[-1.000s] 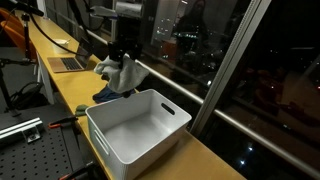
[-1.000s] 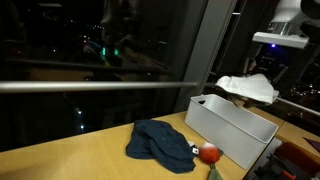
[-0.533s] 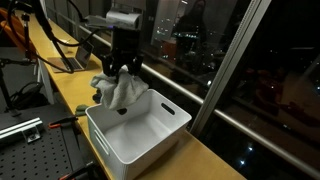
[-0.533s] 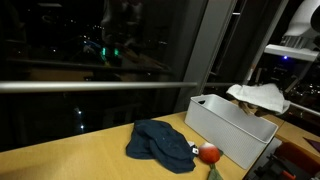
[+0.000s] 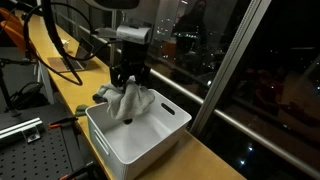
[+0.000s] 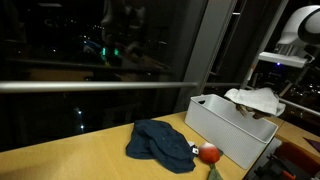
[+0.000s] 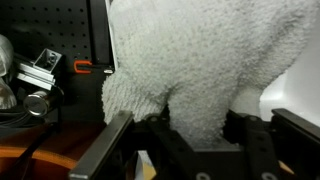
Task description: Put the objects from the white container on the left side of the table then place them back in the container.
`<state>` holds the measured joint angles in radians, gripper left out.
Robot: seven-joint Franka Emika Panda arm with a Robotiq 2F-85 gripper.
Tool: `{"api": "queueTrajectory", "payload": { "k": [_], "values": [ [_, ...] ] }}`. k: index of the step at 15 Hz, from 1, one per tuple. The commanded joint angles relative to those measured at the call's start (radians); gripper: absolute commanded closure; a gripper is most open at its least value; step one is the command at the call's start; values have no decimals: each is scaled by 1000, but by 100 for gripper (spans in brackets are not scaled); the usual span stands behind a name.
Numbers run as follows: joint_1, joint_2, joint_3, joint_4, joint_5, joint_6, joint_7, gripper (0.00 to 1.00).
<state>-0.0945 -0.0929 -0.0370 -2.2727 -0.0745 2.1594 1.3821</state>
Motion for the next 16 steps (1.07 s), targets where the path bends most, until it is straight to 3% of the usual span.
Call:
{"api": "queueTrajectory", "payload": {
  "k": [1,3,4,10,16],
  "values": [
    [-16,65,-21,82,-13,-21,-7,89],
    [-11,96,-25,99,-1,-7,-3,39],
    [-6,109,-24,102,0,-2,-2,38],
    [45,53,7,50,-16,17,44,1],
    [207,142,162,132,27,94,127,0]
  ]
}}
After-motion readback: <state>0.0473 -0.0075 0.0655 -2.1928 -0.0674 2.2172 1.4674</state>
